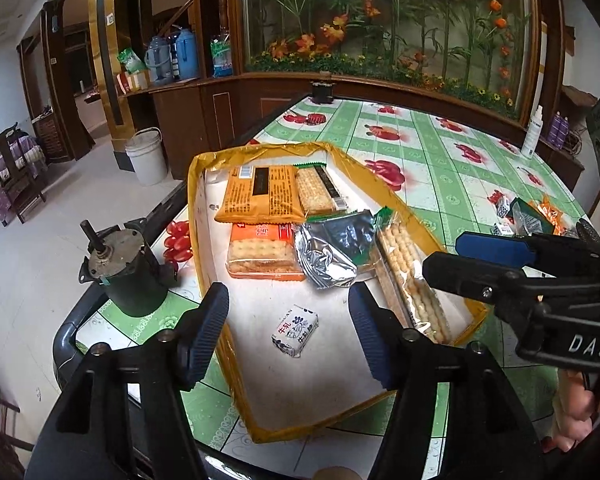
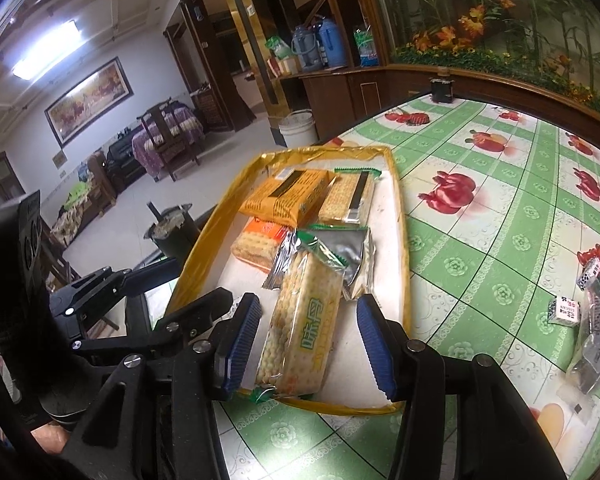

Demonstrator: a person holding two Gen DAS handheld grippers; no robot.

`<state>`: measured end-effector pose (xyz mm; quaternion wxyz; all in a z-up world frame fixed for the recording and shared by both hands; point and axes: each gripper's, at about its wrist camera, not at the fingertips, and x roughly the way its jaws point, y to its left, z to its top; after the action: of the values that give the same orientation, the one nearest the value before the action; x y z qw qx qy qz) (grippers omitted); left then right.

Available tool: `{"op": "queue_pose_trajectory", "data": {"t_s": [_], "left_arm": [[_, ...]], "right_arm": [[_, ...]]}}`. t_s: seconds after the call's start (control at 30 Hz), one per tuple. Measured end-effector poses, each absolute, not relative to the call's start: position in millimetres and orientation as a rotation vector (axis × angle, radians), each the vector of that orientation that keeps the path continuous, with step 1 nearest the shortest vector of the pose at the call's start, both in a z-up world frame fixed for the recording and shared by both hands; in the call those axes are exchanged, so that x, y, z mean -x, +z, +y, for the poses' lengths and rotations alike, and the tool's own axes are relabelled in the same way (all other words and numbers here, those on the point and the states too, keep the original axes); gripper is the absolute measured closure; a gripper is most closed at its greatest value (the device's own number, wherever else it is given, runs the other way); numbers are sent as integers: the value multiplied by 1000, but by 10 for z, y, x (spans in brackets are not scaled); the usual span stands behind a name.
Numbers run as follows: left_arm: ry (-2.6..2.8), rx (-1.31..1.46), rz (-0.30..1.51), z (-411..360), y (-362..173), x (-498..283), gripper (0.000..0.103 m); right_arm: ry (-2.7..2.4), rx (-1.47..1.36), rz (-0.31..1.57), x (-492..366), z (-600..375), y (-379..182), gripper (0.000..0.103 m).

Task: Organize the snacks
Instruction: 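Grasp the clear plastic bag with the left tool while the right tool returns to the table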

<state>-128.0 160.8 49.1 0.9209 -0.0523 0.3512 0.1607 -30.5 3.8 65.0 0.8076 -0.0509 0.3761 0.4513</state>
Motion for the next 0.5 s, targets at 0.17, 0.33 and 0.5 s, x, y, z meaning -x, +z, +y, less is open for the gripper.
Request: {"op": "queue_pose_trajectory", "data": {"t_s": [0.17, 0.33, 0.5], "left_arm": [[323, 97, 716, 1541, 527, 1273, 42], [315, 77, 710, 1432, 563, 1268, 41], [303, 67, 703, 1346, 605, 1259, 42]], "right_arm": [[956, 66, 799, 263, -83, 701, 51], [933, 28, 788, 198, -235, 751, 51], [898, -31, 777, 76, -448, 814, 50]]}}
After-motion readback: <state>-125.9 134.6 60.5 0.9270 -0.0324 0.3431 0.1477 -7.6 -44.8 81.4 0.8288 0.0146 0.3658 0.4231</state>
